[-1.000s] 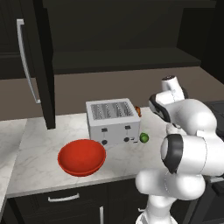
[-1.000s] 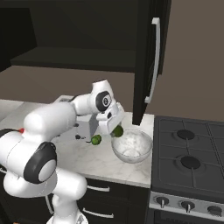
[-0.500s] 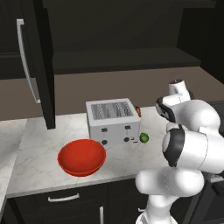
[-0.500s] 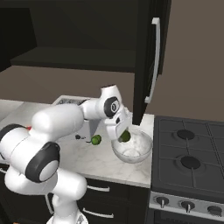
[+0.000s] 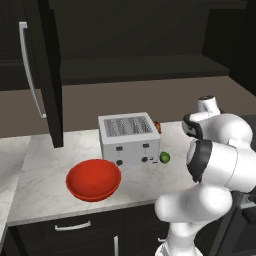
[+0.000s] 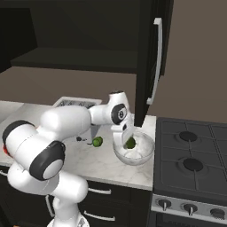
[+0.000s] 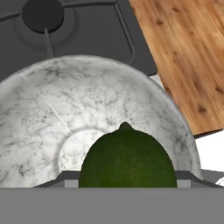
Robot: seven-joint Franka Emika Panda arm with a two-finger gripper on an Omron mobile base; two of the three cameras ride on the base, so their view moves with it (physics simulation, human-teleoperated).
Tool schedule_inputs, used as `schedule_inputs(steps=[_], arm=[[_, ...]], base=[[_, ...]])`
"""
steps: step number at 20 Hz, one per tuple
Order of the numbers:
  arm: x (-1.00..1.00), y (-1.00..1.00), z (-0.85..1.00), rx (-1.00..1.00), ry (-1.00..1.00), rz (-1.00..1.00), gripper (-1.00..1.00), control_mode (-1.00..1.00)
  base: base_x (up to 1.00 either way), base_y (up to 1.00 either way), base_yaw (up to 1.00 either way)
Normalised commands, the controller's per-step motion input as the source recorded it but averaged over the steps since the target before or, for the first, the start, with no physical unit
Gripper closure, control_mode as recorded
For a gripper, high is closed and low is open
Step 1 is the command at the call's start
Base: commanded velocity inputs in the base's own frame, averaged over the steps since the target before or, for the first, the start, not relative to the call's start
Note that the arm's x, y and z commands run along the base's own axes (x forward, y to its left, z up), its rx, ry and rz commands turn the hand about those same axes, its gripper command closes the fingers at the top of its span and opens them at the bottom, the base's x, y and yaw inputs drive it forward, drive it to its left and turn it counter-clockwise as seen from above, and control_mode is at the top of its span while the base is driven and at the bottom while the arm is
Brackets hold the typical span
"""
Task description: Pick both bowls and place them on the counter. Then place the lime in one bowl and place the avocado in the other bowl.
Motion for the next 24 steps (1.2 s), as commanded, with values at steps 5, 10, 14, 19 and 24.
schedule_inputs(steps=[5,10,14,19,24], arm=[[0.0,-0.1,-0.22,0.04,0.0,0.0,1.0,-1.0],[0.0,-0.07,-0.24,0.05,0.0,0.0,1.0,-1.0],[0.0,-0.07,-0.21,0.05,0.0,0.0,1.0,-1.0],[0.0,-0.06,-0.17,0.05,0.0,0.0,1.0,-1.0],[0.04,-0.03,-0.1,0.04,0.0,0.0,-1.0,-1.0]], base=[[0.0,0.0,0.0],[0.0,0.0,0.0],[0.0,0.0,0.0],[0.0,0.0,0.0],[0.0,0.0,0.0]])
